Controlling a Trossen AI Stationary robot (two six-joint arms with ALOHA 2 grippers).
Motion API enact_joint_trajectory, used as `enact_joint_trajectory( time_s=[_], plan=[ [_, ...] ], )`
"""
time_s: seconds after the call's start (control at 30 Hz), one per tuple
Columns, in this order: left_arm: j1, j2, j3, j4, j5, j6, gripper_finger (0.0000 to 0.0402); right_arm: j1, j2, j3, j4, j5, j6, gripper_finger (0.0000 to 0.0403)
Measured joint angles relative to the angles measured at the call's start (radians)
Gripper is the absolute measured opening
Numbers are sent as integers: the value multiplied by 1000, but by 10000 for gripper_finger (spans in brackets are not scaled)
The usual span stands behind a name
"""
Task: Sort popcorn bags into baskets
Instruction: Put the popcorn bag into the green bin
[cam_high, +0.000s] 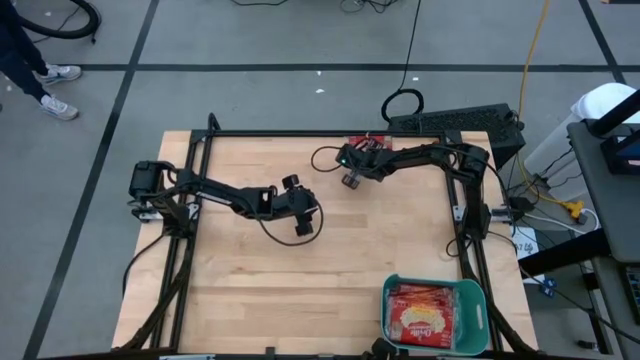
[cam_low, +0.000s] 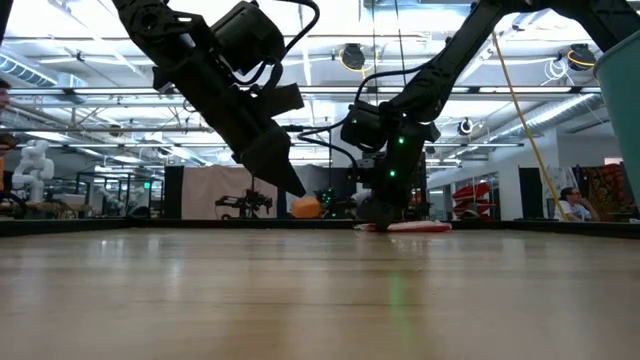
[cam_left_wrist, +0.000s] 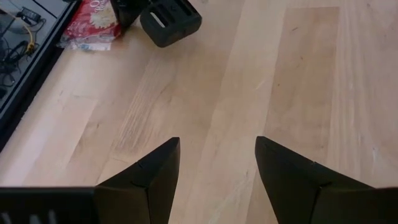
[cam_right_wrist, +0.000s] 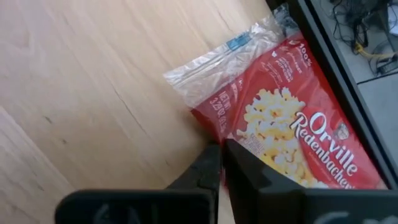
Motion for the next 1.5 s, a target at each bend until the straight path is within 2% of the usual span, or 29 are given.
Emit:
enact_joint_trajectory(
  time_s=[0.37, 0.53, 0.67, 0.87, 1.07, 1.23, 1.3, 1.37, 1.5],
  plan=[
    [17, 0, 0, -3, 0, 22, 214, 23, -43, -1, 5, -18, 78, 1],
    [24, 0, 0, -11, 0, 27, 214, 59, -87, -1, -30, -195, 111, 0],
    [30, 0, 0, -11, 0, 41, 214, 102, -112, -1, -74, -255, 145, 0],
    [35, 0, -1, -34, 4, 156, 214, 180, -133, -1, -118, -439, 177, 0],
    [29, 0, -1, -32, 180, 265, 214, 271, -133, -1, -118, -479, 178, 0],
    [-17, 1, -1, -13, 208, 381, 214, 314, -133, -1, -112, -479, 178, 0],
    [-34, 21, -1, 41, 210, 417, 219, 324, -133, -1, -98, -479, 183, 0],
    [-44, 41, -1, 77, 194, 436, 229, 333, -133, -1, -82, -479, 185, 0],
    [-62, 103, -2, 136, 33, 461, 248, 352, -134, -1, -77, -479, 185, 0]
  ],
)
